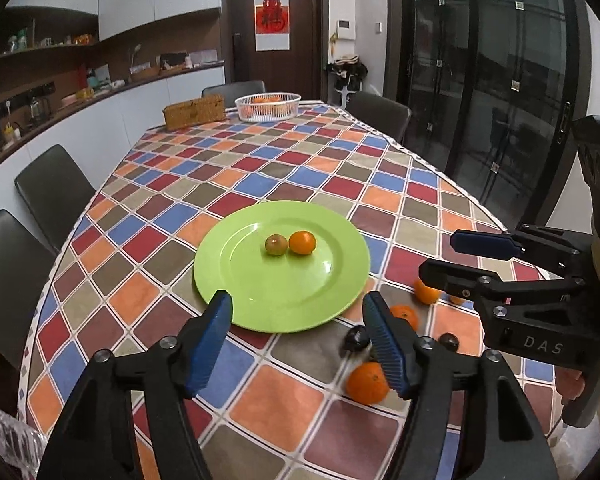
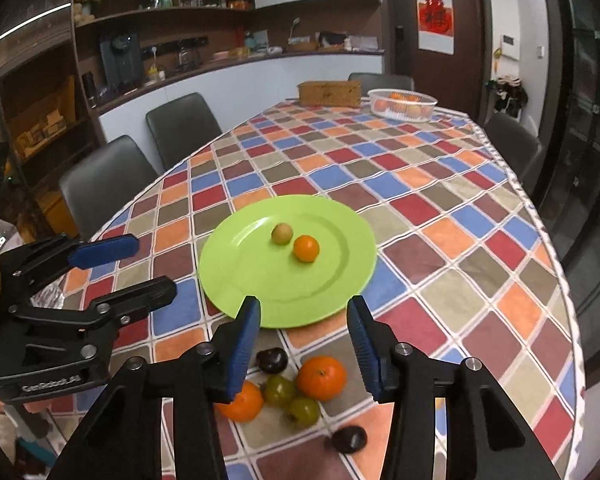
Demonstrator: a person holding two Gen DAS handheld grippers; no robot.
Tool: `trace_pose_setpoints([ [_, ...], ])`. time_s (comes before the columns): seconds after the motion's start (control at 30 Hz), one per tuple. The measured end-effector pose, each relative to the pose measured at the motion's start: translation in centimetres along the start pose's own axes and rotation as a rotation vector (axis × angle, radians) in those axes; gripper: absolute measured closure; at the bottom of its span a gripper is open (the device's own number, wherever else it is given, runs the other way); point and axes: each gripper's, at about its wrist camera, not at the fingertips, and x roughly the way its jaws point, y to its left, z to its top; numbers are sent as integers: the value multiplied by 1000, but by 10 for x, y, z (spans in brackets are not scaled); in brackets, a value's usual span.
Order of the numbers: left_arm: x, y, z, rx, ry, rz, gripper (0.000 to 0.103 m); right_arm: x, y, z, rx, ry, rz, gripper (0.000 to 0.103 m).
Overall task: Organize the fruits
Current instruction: 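Withdraw both open grippers from the plate toward the remaining fruits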
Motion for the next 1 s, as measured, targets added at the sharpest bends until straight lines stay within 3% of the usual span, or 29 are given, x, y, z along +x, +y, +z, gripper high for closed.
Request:
trace_pose_setpoints([
  [0.1,-5,-8,-6,8,-10,-1,31,-11,-2,-10,9,-15,-14,48],
  [0.4,-17,-30,-25,55,-44,6,24,-24,-10,-40,34,2,-42,48],
  [1.0,13,-53,-64,143,40,-22,24,-6,-24,-88,22,123,-73,48],
])
